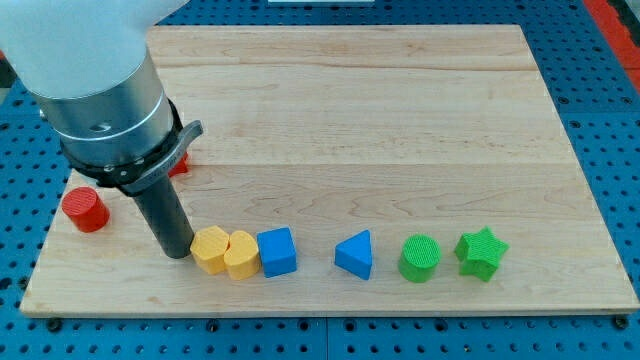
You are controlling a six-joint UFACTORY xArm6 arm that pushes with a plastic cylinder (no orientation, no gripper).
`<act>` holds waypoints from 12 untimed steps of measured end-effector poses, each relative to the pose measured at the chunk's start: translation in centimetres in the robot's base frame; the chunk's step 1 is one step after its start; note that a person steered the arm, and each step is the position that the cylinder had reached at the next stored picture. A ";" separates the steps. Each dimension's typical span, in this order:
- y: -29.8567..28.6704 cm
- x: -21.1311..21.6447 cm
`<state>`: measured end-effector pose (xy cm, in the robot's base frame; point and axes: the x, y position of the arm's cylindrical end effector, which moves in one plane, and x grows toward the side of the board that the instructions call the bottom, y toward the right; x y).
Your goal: Slightly adjust the yellow heart in a horizontal line
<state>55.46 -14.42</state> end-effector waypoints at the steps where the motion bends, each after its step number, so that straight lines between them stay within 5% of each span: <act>1: -0.3 -0.5; 6: 1.7 -12.7; 7: -2.3 -10.8; 9: -6.4 5.1; 12: 2.6 6.4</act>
<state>61.86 -11.79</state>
